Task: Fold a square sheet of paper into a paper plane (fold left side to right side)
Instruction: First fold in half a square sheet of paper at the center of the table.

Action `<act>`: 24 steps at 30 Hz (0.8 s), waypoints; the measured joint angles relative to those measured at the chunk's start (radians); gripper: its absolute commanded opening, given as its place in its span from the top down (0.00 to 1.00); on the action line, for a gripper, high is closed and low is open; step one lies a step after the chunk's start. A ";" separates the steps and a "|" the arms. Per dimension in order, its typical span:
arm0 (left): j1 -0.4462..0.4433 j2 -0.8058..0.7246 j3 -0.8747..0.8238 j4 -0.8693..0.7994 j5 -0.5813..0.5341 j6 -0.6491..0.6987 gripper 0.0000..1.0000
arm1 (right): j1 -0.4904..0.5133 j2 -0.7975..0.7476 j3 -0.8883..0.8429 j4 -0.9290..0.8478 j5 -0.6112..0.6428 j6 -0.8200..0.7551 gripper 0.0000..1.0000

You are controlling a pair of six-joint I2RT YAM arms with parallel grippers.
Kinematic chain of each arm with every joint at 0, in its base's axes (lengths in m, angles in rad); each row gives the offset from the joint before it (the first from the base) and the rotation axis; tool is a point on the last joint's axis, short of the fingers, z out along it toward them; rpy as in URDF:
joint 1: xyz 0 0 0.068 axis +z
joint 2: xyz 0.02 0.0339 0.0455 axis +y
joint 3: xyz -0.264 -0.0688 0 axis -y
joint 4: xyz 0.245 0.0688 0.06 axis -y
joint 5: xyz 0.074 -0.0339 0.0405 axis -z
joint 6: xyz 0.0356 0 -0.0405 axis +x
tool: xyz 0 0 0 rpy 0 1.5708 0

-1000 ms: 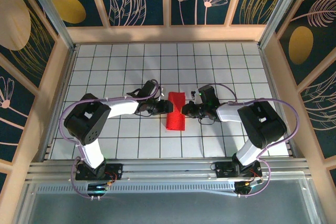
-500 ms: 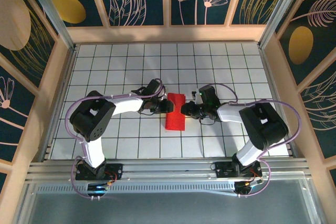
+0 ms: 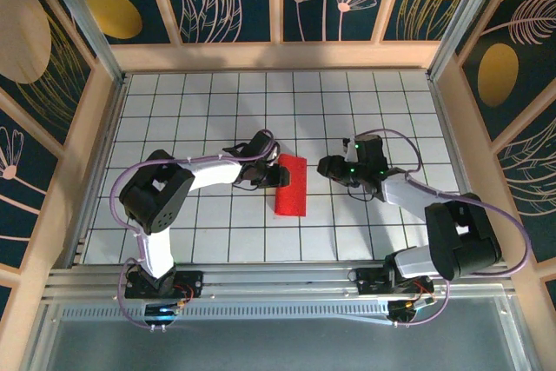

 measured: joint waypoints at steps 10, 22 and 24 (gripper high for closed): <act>-0.019 0.016 0.039 -0.053 -0.047 0.000 0.55 | -0.009 -0.010 -0.026 -0.022 0.008 -0.004 0.53; -0.027 0.031 0.071 -0.095 -0.059 0.008 0.53 | -0.009 -0.010 -0.026 -0.025 0.008 -0.004 0.53; -0.027 0.032 0.073 -0.098 -0.059 0.009 0.53 | -0.009 -0.010 -0.026 -0.025 0.008 -0.004 0.52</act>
